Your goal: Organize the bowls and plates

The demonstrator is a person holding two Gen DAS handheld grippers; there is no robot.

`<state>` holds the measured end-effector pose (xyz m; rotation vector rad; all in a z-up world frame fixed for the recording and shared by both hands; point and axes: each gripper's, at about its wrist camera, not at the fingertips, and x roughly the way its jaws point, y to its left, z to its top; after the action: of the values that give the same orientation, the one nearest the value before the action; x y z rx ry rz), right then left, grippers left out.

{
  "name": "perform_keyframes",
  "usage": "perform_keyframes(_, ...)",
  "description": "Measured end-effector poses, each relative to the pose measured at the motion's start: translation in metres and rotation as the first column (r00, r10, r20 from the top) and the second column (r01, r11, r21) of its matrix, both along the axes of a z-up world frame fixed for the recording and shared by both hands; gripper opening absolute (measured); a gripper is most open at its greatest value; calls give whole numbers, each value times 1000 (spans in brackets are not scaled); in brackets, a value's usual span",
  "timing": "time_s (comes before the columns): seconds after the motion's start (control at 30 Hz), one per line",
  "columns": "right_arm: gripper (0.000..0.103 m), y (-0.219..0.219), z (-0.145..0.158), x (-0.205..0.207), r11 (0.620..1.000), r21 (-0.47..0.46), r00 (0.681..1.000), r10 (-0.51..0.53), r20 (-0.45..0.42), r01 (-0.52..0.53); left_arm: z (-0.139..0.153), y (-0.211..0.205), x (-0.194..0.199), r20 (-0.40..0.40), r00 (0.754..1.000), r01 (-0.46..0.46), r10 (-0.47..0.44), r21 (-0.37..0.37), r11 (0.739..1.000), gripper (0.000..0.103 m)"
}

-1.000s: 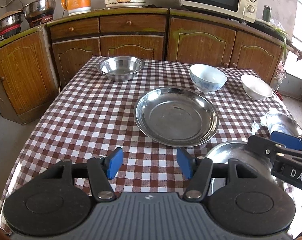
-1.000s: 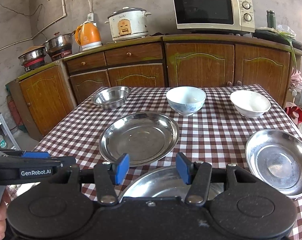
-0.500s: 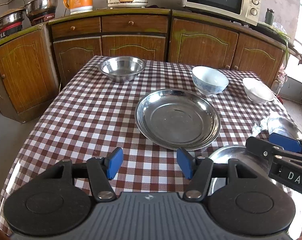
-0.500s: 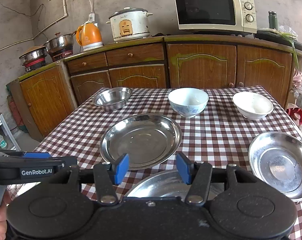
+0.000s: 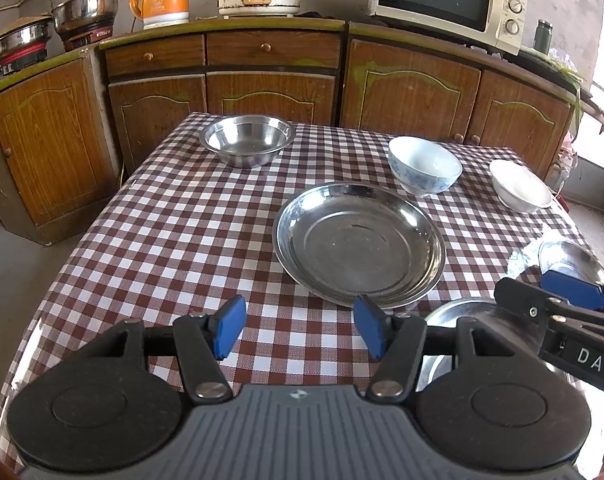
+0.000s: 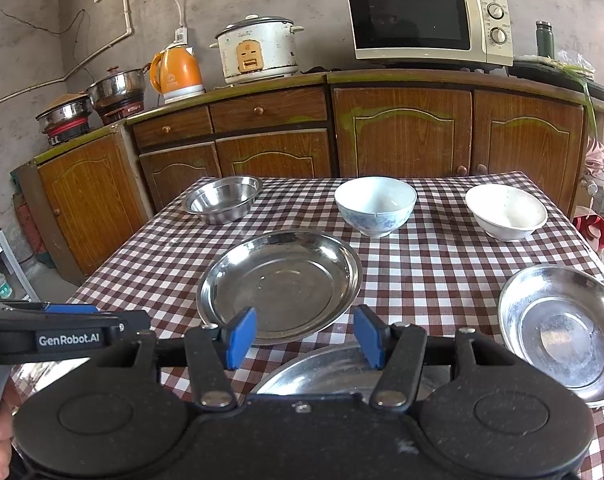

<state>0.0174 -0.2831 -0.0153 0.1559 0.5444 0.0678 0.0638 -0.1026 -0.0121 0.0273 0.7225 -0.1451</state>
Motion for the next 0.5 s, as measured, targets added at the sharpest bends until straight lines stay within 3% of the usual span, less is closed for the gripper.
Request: perform_keyframes(0.5, 67, 0, -3, 8, 1000, 0, 1000, 0, -7, 0, -2, 2, 6, 0, 1000, -10, 10, -5, 1000, 61)
